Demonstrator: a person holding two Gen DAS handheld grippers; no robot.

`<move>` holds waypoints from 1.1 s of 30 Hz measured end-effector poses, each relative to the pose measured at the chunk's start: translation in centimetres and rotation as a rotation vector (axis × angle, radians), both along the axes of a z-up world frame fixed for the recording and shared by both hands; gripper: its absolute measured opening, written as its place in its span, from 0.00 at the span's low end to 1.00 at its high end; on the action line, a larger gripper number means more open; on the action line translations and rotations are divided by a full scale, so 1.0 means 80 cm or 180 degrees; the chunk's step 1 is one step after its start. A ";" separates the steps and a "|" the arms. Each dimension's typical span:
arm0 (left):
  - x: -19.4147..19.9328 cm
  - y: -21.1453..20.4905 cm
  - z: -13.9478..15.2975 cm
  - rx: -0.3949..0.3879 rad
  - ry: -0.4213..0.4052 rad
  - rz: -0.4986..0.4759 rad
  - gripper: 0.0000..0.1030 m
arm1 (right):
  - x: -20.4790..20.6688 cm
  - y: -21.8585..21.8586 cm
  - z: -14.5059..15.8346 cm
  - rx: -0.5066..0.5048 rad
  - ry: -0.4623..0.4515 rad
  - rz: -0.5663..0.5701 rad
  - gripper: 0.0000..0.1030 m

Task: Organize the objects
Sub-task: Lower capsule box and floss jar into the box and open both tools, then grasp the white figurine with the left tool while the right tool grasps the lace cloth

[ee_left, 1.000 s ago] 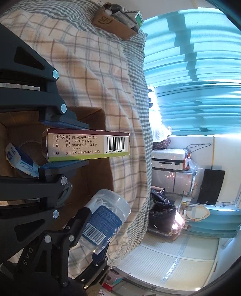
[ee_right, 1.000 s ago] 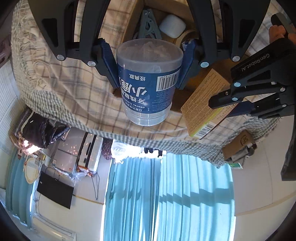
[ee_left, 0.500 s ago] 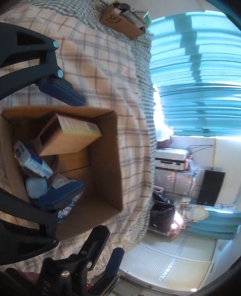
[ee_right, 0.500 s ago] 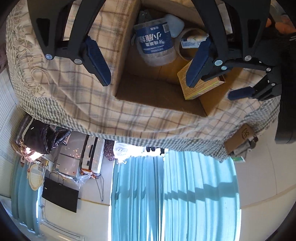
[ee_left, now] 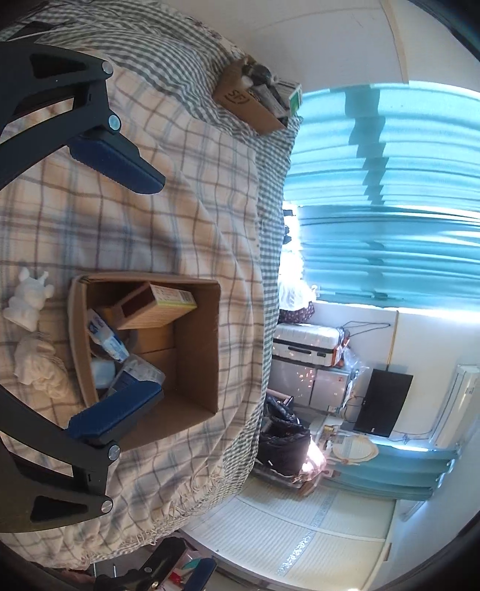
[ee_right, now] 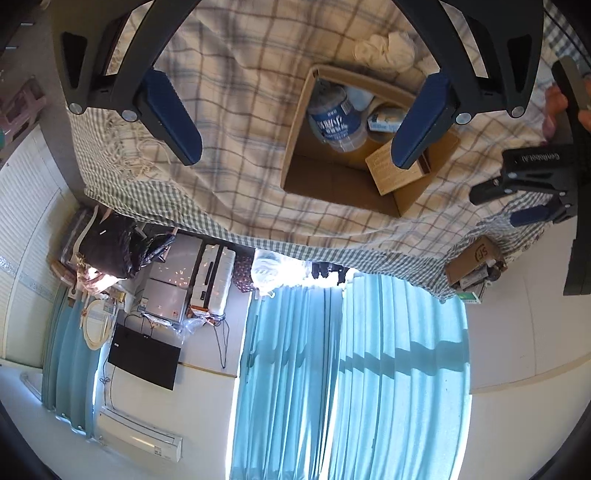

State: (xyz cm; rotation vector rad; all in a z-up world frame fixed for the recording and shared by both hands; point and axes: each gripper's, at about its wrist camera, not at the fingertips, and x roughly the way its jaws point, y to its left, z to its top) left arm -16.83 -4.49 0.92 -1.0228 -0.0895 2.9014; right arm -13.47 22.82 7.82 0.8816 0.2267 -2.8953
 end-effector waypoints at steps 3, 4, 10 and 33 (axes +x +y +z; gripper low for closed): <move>0.023 -0.006 -0.029 0.0020 -0.0011 0.0062 1.00 | 0.011 -0.002 -0.035 -0.0055 -0.0163 0.0021 1.00; 0.027 -0.006 -0.041 0.0033 -0.0058 0.0078 1.00 | 0.011 -0.004 -0.052 -0.0085 -0.0262 0.0020 1.00; 0.033 -0.008 -0.140 0.0099 -0.0408 0.0200 1.00 | 0.000 -0.027 -0.162 0.0030 -0.0525 0.0023 1.00; 0.034 0.024 -0.239 0.0113 -0.1128 -0.0247 0.77 | 0.006 -0.032 -0.225 0.0212 -0.0788 0.0067 1.00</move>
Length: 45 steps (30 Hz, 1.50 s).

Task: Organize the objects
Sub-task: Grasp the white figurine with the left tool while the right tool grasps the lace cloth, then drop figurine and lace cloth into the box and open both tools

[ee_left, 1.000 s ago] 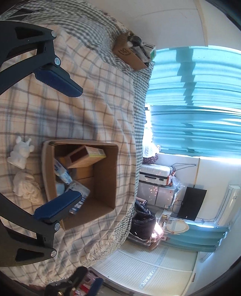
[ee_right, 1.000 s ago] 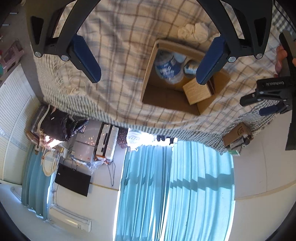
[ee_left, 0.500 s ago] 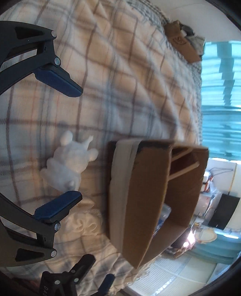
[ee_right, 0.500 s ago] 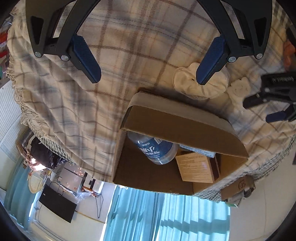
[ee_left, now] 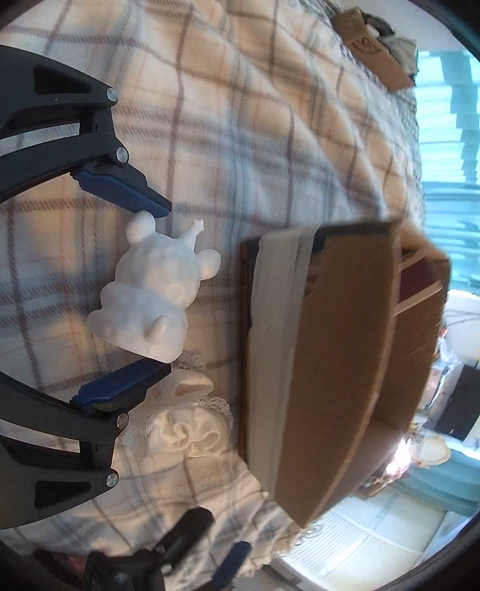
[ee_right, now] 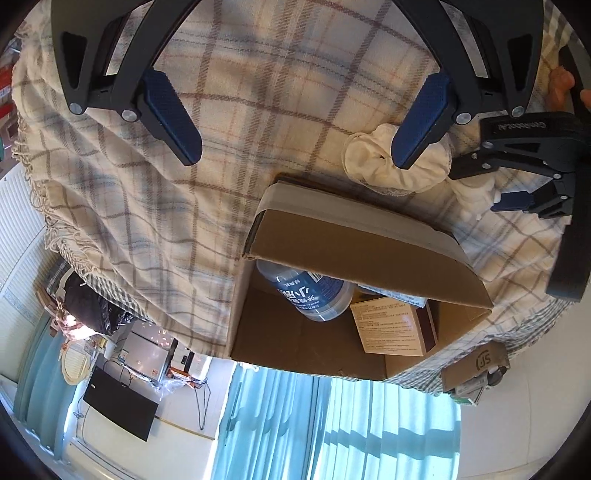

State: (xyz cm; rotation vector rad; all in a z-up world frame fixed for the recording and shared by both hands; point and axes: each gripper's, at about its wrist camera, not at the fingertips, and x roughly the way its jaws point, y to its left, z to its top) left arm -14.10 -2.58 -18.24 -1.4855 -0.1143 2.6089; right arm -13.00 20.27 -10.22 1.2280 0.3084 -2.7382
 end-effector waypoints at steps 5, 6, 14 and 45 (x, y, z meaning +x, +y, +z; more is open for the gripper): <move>0.021 -0.022 0.031 -0.0233 0.0240 0.0305 0.77 | -0.001 -0.004 -0.004 -0.0074 -0.0063 0.0087 1.00; 0.025 -0.029 0.035 -0.0189 0.0253 0.0375 0.77 | -0.001 -0.007 -0.004 -0.0107 -0.0086 0.0123 1.00; 0.020 -0.054 0.034 -0.0085 0.0169 0.0567 0.77 | -0.013 -0.058 -0.020 -0.0035 -0.0337 0.0477 0.99; 0.076 0.022 0.091 0.0019 0.0133 -0.0047 0.77 | 0.061 -0.033 0.057 0.0044 -0.0203 0.0760 0.20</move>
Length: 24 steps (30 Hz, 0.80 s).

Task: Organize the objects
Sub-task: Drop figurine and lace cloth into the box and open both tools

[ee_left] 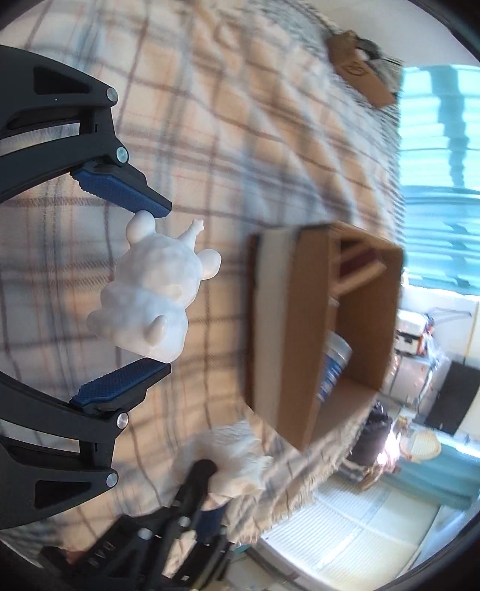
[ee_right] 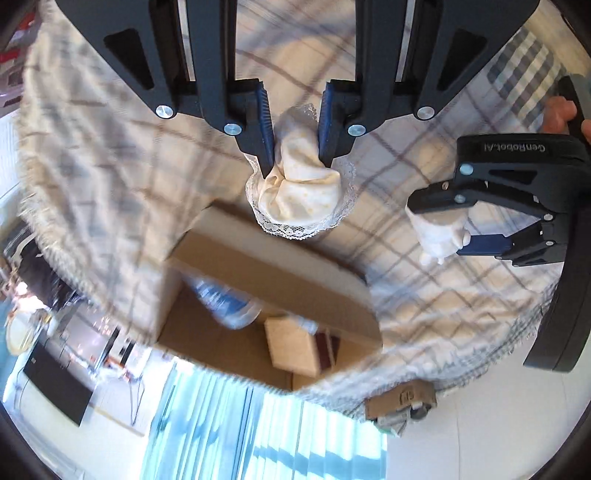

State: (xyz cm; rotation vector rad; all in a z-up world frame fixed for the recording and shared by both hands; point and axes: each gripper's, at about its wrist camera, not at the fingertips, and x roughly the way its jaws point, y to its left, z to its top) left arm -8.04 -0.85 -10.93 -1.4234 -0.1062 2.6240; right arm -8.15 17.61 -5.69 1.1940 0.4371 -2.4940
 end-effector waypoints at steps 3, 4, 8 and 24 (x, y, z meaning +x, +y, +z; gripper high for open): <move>-0.008 0.008 0.037 0.0017 0.0129 -0.0095 0.77 | 0.002 0.010 0.045 -0.0003 0.0232 0.0004 0.20; -0.011 0.012 0.052 0.0012 0.0192 -0.0124 0.77 | 0.000 0.013 0.059 0.0004 0.0298 0.0020 0.20; -0.038 0.026 0.107 -0.0029 0.0463 -0.0252 0.77 | -0.013 0.019 0.113 -0.0062 0.0560 0.0027 0.20; -0.234 0.056 0.131 -0.0151 0.0702 -0.0268 0.77 | -0.196 0.016 0.147 -0.0472 0.0773 -0.0297 0.20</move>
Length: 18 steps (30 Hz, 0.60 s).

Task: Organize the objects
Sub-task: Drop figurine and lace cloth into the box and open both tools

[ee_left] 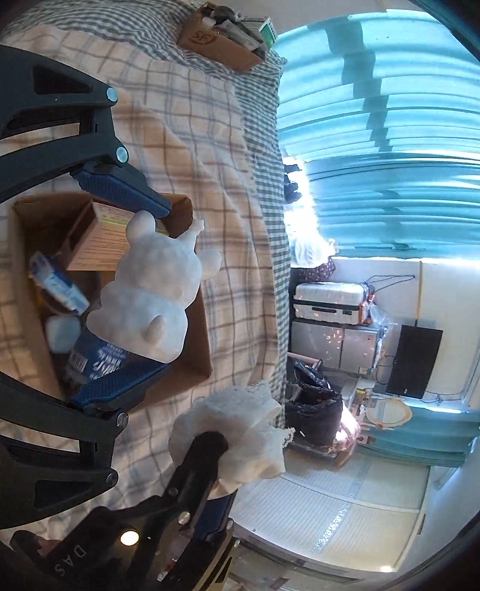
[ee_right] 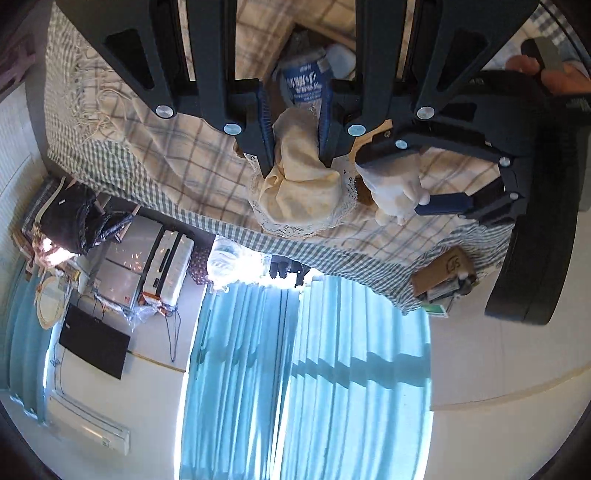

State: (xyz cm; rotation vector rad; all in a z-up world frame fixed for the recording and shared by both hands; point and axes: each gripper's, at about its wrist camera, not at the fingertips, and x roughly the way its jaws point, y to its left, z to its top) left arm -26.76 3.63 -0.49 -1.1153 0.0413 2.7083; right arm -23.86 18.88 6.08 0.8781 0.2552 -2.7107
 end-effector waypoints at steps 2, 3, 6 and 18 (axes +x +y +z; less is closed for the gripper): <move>-0.018 -0.001 -0.019 -0.0056 -0.0077 0.0036 0.77 | -0.022 0.004 -0.019 -0.0029 -0.0071 -0.0068 0.20; -0.027 -0.001 -0.031 -0.0079 -0.0129 0.0046 0.77 | -0.032 0.006 -0.029 -0.0037 -0.0116 -0.0100 0.20; -0.044 -0.002 -0.064 -0.0126 -0.0248 0.0033 0.77 | -0.058 0.014 -0.065 -0.0099 -0.0287 -0.0155 0.20; -0.054 -0.019 -0.114 0.0072 -0.0391 0.0093 0.92 | -0.076 0.014 -0.118 -0.0076 -0.0377 -0.0315 0.60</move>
